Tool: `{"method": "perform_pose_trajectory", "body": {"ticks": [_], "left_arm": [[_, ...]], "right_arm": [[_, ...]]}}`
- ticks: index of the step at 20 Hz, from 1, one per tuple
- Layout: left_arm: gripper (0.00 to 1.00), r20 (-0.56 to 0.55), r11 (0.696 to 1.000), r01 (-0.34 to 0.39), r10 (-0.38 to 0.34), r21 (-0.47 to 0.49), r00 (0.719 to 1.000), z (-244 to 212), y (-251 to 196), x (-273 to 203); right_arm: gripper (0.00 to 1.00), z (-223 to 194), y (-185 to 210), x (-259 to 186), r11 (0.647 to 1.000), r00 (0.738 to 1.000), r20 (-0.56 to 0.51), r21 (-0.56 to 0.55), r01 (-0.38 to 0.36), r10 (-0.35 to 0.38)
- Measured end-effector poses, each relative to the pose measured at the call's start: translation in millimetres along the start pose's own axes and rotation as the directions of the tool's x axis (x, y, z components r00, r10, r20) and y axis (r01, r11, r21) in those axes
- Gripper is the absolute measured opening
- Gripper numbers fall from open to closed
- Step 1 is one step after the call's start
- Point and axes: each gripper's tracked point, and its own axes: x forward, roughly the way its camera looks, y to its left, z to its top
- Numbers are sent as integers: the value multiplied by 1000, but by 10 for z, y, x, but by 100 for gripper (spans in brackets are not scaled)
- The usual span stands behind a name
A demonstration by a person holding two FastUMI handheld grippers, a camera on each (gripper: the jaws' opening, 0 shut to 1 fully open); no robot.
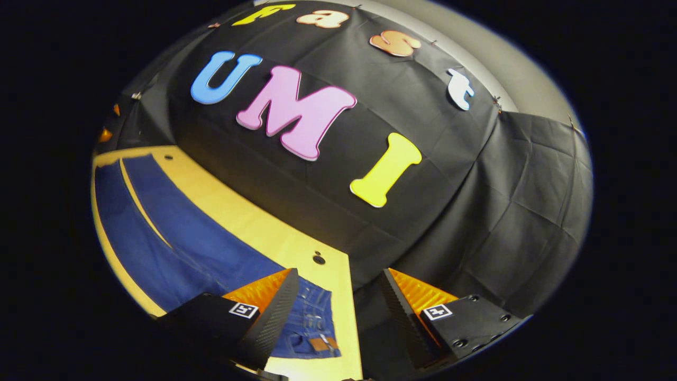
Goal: Grasp the waist and the cuffs of the jeans and fold them to make the two legs overlap; first hold the waist and fold one-third of the jeans toward the cuffs, then hold the cuffs and fold the remaining one-third in the same direction to finish folding.
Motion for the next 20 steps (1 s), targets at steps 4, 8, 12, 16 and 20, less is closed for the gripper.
{"method": "perform_pose_trajectory", "body": {"ticks": [4, 8, 12, 16, 20], "left_arm": [[98, -117, 940, 160, -130, 303, 985, -636, -286, 83], [98, -241, 797, 306, -206, 521, 948, -1222, -457, 214], [98, -349, 698, 422, -255, 579, 902, -1662, -518, 241], [95, -387, 604, 468, -269, 645, 882, -1814, -432, 335], [87, -463, 609, 541, -300, 579, 834, -1980, -360, 546]], "right_arm": [[96, -533, 89, -32, 972, 992, -91, -212, -105, 87], [96, -1077, 126, -158, 938, 969, -212, -293, -186, 126], [96, -1425, 230, -248, 903, 945, -289, -347, -253, 154], [96, -1906, 199, -414, 877, 894, -429, -372, -304, 128], [96, -2085, 159, -464, 872, 870, -477, -369, -322, 120]]}}
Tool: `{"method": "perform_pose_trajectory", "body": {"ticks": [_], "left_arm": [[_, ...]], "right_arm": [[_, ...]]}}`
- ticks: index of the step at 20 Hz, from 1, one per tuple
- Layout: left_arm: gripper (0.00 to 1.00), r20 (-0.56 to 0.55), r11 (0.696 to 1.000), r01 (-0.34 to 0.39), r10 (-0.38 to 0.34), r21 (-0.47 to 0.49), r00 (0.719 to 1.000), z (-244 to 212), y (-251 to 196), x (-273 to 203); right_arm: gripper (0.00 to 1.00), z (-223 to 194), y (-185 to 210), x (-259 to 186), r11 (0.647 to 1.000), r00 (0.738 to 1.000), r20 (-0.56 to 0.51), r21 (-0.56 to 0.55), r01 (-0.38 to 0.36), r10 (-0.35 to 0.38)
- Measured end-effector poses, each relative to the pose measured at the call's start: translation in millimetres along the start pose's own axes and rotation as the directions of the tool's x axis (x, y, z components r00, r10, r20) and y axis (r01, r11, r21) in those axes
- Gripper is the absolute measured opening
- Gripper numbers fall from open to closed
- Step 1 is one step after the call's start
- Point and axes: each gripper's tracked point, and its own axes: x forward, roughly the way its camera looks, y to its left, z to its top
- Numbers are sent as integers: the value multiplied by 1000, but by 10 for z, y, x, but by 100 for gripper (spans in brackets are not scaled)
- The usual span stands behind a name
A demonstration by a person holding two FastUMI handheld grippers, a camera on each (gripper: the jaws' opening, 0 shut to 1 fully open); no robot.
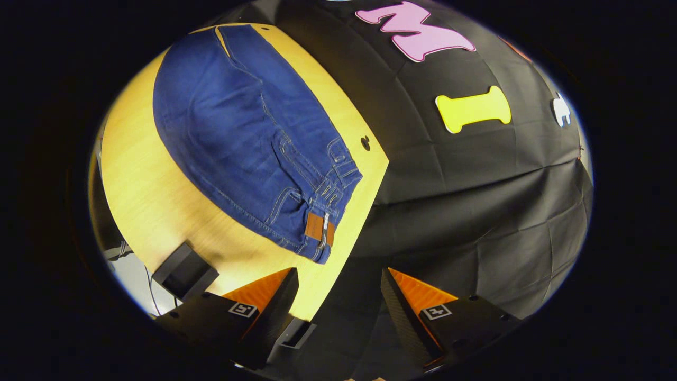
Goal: Grasp the waist and the cuffs of the jeans and fold them to make the two legs overlap; first hold the waist and fold one-third of the jeans toward the cuffs, then hold the cuffs and fold the remaining one-third in the same direction to finish folding.
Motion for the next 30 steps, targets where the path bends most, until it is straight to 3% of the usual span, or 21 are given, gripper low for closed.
{"method": "perform_pose_trajectory", "body": {"ticks": [1, 2, 4, 5, 6, 7, 10, 13, 15, 20, 23, 24, 26, 29, 30], "left_arm": [[69, 6, 1000, 11, -11, -6, 1000, 25, 6, -11], [66, 6, 999, 45, -45, -12, 999, 87, -53, -12], [41, -2, 996, 90, -90, -21, 996, 91, -99, 0], [36, -6, 994, 102, -103, -25, 995, 96, -102, 0], [42, -14, 994, 103, -104, -30, 995, 70, -79, 32], [22, -11, 994, 101, -102, -34, 995, 79, -77, 19], [14, -3, 993, 103, -103, -51, 995, 98, -88, 67], [10, 2, 994, 99, -99, -46, 995, 126, -98, 33], [10, -5, 995, 91, -91, -42, 996, 105, -87, 46], [10, -20, 998, 49, -50, -49, 999, 93, -49, 25], [10, -28, 997, 48, -50, -59, 998, 76, -53, 30], [10, -29, 997, 49, -51, -64, 998, 83, -59, 33], [10, -29, 996, 52, -54, -68, 998, 86, -62, 36], [10, -35, 996, 57, -59, -71, 998, 85, -59, 43], [10, -33, 995, 60, -62, -77, 998, 90, -59, 31]], "right_arm": [[96, -22, -20, -1, 1000, 1000, -2, -11, 2, -2], [96, -40, -39, -4, 1000, 1000, -4, -27, 3, -4], [96, -75, -82, 18, 998, 1000, -7, -65, 6, -7], [96, -85, -118, 59, 995, 1000, -7, -94, 10, -11], [96, -78, -158, 89, 991, 1000, 1, -131, 15, -15], [96, -47, -200, 123, 983, 1000, 17, -183, 22, -19], [96, 32, -227, 218, 922, 997, 76, -387, 30, -1], [96, -6, 14, 324, 801, 991, 103, -599, -7, 86], [96, -84, 212, 436, 746, 985, 88, -664, -51, 145], [95, 62, 425, 818, 697, 979, 84, -714, -72, 187], [95, 224, 522, 994, 641, 971, 99, -765, -67, 219], [95, 224, 560, 1027, 643, 968, 100, -763, -74, 230], [87, 80, 651, 1061, 662, 961, 39, -732, -159, 273], [29, 122, 644, 1177, 655, 958, 22, -734, -178, 285], [30, 112, 650, 1215, 683, 954, 8, -701, -208, 299]]}}
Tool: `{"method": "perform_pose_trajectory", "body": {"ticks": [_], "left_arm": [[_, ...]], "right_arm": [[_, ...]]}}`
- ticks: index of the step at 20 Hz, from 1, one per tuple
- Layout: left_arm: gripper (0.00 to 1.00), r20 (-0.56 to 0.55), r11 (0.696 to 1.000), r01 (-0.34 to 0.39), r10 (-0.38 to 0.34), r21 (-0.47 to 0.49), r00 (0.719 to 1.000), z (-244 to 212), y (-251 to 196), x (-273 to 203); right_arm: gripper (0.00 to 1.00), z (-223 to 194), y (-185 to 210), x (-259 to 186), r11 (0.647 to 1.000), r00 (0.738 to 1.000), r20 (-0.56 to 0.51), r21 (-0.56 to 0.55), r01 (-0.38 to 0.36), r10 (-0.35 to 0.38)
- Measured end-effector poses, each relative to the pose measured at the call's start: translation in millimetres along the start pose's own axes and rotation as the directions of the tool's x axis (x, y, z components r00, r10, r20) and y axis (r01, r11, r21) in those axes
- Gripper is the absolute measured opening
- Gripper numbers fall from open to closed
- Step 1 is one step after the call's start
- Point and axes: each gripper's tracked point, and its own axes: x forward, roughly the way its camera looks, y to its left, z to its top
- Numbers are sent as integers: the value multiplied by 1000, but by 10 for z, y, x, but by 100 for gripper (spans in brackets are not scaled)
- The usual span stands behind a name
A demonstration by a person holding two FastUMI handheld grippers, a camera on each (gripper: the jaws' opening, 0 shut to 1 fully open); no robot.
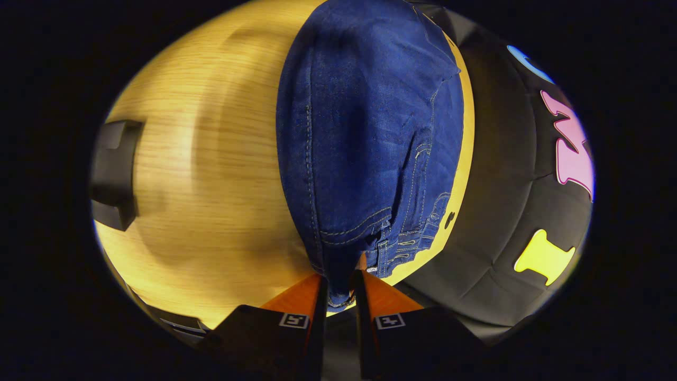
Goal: Grasp the waist and the cuffs of the jeans and fold them to make the two legs overlap; first hold the waist and fold one-third of the jeans toward the cuffs, then hold the cuffs and fold the remaining one-third in the same direction to finish folding.
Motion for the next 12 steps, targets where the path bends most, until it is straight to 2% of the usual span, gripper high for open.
{"method": "perform_pose_trajectory", "body": {"ticks": [2, 4, 5, 6, 7, 8, 10, 12], "left_arm": [[10, -6, 1000, 3, -3, -13, 1000, -4, -16, 19], [10, -10, 1000, 12, -12, -15, 1000, -11, -23, 0], [10, -11, 999, 39, -39, -28, 999, 5, -56, -15], [10, -9, 996, 83, -83, -45, 996, 45, -98, -43], [10, -5, 989, 130, -130, -65, 991, 82, -161, -74], [10, 5, 986, 147, -147, -77, 989, 115, -151, -85], [10, 13, 972, 184, -184, -149, 983, 144, -155, -104], [10, 39, 940, 256, -253, -227, 967, 231, -142, -191]], "right_arm": [[15, -8, -6, 13, 994, 999, 2, 97, -52, 53], [11, 4, -16, 0, 990, 996, 14, 111, -92, 91], [5, -10, -13, -16, 988, 994, 14, 111, -106, 106], [11, -13, -29, -38, 988, 993, 18, 107, -115, 114], [11, -14, -79, -77, 989, 994, 25, 103, -110, 108], [11, -23, -144, -137, 989, 995, 27, 107, -98, 95], [11, -37, -348, -289, 980, 998, 32, 188, -67, 62], [11, -9, -680, -450, 958, 999, 39, 286, -23, 13]]}}
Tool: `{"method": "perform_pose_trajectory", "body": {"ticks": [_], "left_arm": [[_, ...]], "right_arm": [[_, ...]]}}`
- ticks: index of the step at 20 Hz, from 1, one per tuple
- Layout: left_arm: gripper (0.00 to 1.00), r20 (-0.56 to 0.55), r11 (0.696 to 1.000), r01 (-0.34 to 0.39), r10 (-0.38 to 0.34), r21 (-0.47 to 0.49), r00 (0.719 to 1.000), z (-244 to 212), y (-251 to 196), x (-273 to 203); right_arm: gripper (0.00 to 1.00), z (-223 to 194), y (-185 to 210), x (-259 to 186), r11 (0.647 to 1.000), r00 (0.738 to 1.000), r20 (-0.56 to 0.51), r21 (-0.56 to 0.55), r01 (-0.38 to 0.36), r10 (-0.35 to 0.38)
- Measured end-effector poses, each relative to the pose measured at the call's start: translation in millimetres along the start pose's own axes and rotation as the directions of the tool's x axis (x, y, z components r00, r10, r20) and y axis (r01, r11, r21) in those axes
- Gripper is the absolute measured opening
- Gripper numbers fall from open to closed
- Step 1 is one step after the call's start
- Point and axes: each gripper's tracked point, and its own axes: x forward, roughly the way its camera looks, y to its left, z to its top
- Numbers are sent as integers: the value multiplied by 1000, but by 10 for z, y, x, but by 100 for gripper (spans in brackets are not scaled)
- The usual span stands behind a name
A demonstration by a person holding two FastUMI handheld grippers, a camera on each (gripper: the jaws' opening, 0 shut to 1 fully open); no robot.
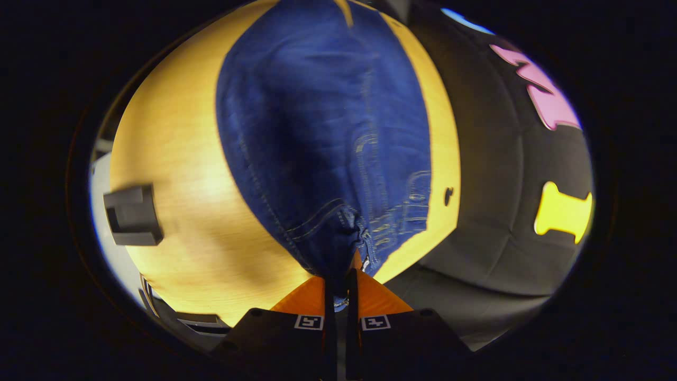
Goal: Grasp the waist and the cuffs of the jeans and fold them to make the two legs overlap; first hold the waist and fold one-third of the jeans toward the cuffs, then hold the cuffs and fold the remaining one-third in the same direction to finish folding.
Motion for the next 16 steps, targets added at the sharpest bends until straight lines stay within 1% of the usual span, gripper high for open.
{"method": "perform_pose_trajectory", "body": {"ticks": [2, 4, 5, 6, 7, 8, 9, 10, 11, 12, 13, 14, 15, 16], "left_arm": [[10, 12, 995, 79, -78, -63, 997, 89, 45, -143], [10, 29, 989, 112, -110, -93, 993, 192, 148, -258], [10, 48, 980, 143, -138, -136, 989, 287, 196, -374], [10, 83, 962, 188, -175, -199, 981, 397, 258, -491], [10, 129, 934, 239, -211, -266, 969, 547, 338, -582], [10, 180, 911, 266, -218, -315, 959, 717, 460, -688], [10, 213, 896, 273, -208, -350, 955, 824, 619, -764], [10, 233, 889, 262, -183, -376, 955, 898, 819, -833], [10, 242, 880, 244, -154, -408, 958, 954, 1040, -847], [10, 253, 859, 232, -125, -456, 959, 994, 1220, -847], [14, 274, 832, 228, -96, -506, 957, 1067, 1407, -856], [10, 299, 798, 234, -71, -556, 952, 1118, 1608, -854], [10, 307, 757, 230, -40, -612, 951, 1212, 1793, -804], [10, 313, 709, 238, -26, -663, 950, 1253, 1930, -690]], "right_arm": [[11, 164, -335, -153, 994, 999, 26, 99, 39, -42], [11, 315, -681, -192, 983, 996, 52, 172, 67, -77], [11, 403, -847, -220, 972, 993, 65, 222, 77, -94], [11, 506, -1029, -239, 954, 991, 81, 289, 82, -110], [11, 587, -1185, -234, 927, 987, 94, 365, 85, -128], [11, 657, -1359, -252, 894, 985, 99, 439, 86, -143], [11, 714, -1482, -290, 859, 982, 99, 505, 87, -158], [11, 745, -1578, -329, 822, 981, 92, 562, 91, -171], [11, 759, -1678, -410, 778, 980, 78, 621, 95, -182], [11, 785, -1789, -470, 724, 980, 66, 684, 93, -188], [10, 815, -1894, -585, 660, 980, 52, 746, 89, -191], [10, 833, -2003, -653, 599, 980, 37, 796, 89, -195], [11, 846, -2129, -756, 535, 981, 21, 840, 88, -194], [11, 867, -2210, -790, 466, 983, -1, 881, 87, -182]]}}
